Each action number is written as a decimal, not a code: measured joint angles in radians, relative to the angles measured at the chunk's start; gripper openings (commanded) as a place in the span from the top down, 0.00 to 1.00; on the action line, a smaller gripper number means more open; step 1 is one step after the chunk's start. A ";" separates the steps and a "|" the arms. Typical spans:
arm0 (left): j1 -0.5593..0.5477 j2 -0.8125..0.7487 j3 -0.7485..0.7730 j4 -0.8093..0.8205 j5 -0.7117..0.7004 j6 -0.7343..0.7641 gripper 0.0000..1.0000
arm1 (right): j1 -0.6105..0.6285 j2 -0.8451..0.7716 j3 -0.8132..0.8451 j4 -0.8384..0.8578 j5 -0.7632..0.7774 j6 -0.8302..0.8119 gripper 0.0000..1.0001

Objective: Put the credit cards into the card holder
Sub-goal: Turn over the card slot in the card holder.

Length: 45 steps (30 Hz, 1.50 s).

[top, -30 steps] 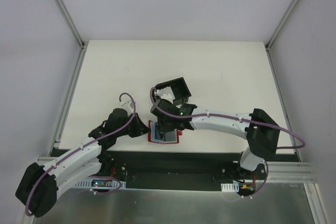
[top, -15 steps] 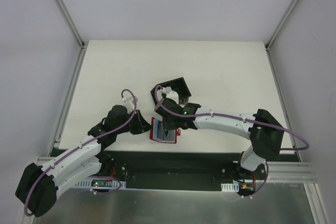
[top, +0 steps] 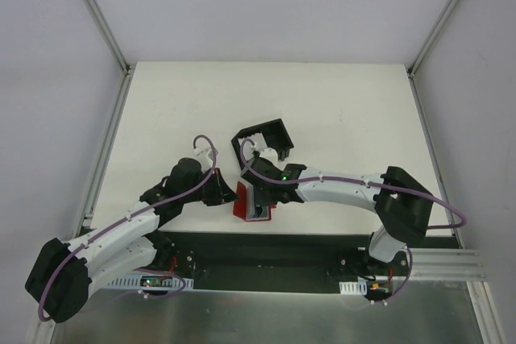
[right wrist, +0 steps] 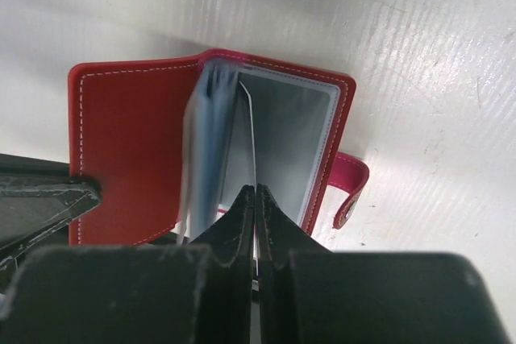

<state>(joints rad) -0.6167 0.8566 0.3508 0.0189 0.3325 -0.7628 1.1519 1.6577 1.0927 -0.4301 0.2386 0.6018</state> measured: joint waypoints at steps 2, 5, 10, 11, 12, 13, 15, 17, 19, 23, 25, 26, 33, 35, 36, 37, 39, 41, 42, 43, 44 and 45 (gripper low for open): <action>0.000 0.006 0.000 0.002 -0.001 -0.003 1.00 | -0.003 -0.004 -0.010 0.008 0.000 0.001 1.00; 0.000 0.007 -0.001 0.003 -0.005 -0.007 1.00 | -0.003 -0.011 -0.016 0.019 -0.001 0.001 1.00; 0.000 0.008 -0.019 0.007 -0.038 -0.021 1.00 | -0.003 -0.019 -0.017 0.023 0.001 -0.004 1.00; 0.000 0.010 -0.024 0.007 -0.048 -0.027 1.00 | -0.001 -0.023 -0.016 0.018 0.005 -0.006 1.00; 0.000 0.012 -0.029 0.007 -0.055 -0.032 1.00 | 0.001 -0.024 -0.014 0.010 0.011 -0.009 1.00; 0.000 0.016 -0.034 0.007 -0.063 -0.037 1.00 | 0.003 -0.026 -0.008 -0.002 0.018 -0.012 1.00; 0.000 0.021 -0.042 0.004 -0.081 -0.042 1.00 | 0.009 -0.026 0.009 -0.024 0.032 -0.017 1.00; 0.000 0.024 -0.049 0.001 -0.100 -0.049 1.00 | 0.014 -0.032 0.020 -0.033 0.044 -0.023 1.00; 0.000 0.028 -0.054 -0.010 -0.112 -0.055 1.00 | 0.020 -0.047 0.025 -0.038 0.053 -0.031 1.00; 0.000 0.029 -0.057 -0.027 -0.132 -0.059 1.00 | 0.027 -0.063 0.054 -0.049 0.053 -0.048 1.00; 0.000 0.029 -0.057 -0.031 -0.134 -0.059 1.00 | 0.029 -0.063 0.068 -0.050 0.054 -0.052 1.00; 0.000 0.029 -0.057 -0.032 -0.134 -0.059 1.00 | 0.031 -0.063 0.072 -0.051 0.057 -0.052 1.00; 0.000 0.029 -0.057 -0.042 -0.135 -0.059 1.00 | 0.034 -0.066 0.076 -0.082 0.091 -0.060 1.00; 0.000 0.029 -0.057 -0.042 -0.135 -0.059 1.00 | 0.034 -0.075 0.076 -0.077 0.088 -0.068 1.00; 0.000 0.029 -0.057 -0.043 -0.135 -0.059 1.00 | 0.035 -0.078 0.076 -0.073 0.085 -0.071 1.00; 0.000 0.027 -0.057 -0.044 -0.134 -0.059 1.00 | 0.039 -0.080 0.077 -0.064 0.078 -0.073 0.99; 0.000 0.022 -0.057 -0.045 -0.134 -0.059 1.00 | 0.046 -0.078 0.082 -0.052 0.056 -0.076 1.00; 0.000 0.014 -0.057 -0.048 -0.134 -0.059 1.00 | 0.056 -0.069 0.097 -0.042 0.026 -0.076 1.00; 0.000 0.011 -0.057 -0.048 -0.134 -0.059 1.00 | 0.060 -0.063 0.103 -0.036 0.014 -0.076 1.00; 0.000 0.008 -0.057 -0.048 -0.134 -0.058 1.00 | 0.064 -0.055 0.113 -0.030 -0.001 -0.076 0.99; 0.000 0.006 -0.057 -0.048 -0.134 -0.058 1.00 | 0.069 -0.047 0.118 -0.022 -0.016 -0.076 1.00; 0.000 0.005 -0.057 -0.049 -0.134 -0.058 1.00 | 0.074 -0.042 0.121 -0.018 -0.026 -0.076 1.00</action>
<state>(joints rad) -0.6163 0.8616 0.2939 -0.0299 0.1986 -0.8211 1.2263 1.6157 1.2133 -0.4484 0.2127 0.5262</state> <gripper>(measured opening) 0.008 0.009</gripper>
